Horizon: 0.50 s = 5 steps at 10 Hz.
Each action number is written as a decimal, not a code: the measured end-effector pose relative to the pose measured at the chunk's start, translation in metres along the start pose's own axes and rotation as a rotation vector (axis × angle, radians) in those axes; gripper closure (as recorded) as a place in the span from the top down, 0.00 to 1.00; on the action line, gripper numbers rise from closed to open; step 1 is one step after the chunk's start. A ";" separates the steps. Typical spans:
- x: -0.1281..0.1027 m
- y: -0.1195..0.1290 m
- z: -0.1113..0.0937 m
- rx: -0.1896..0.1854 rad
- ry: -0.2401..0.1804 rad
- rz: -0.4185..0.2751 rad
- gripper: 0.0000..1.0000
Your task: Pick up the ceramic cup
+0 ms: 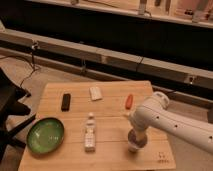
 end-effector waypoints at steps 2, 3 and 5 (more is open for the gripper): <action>-0.001 0.000 -0.001 0.002 0.002 -0.003 0.59; -0.002 -0.001 -0.001 0.003 0.004 -0.004 0.59; -0.002 -0.002 -0.004 0.004 0.005 -0.002 0.52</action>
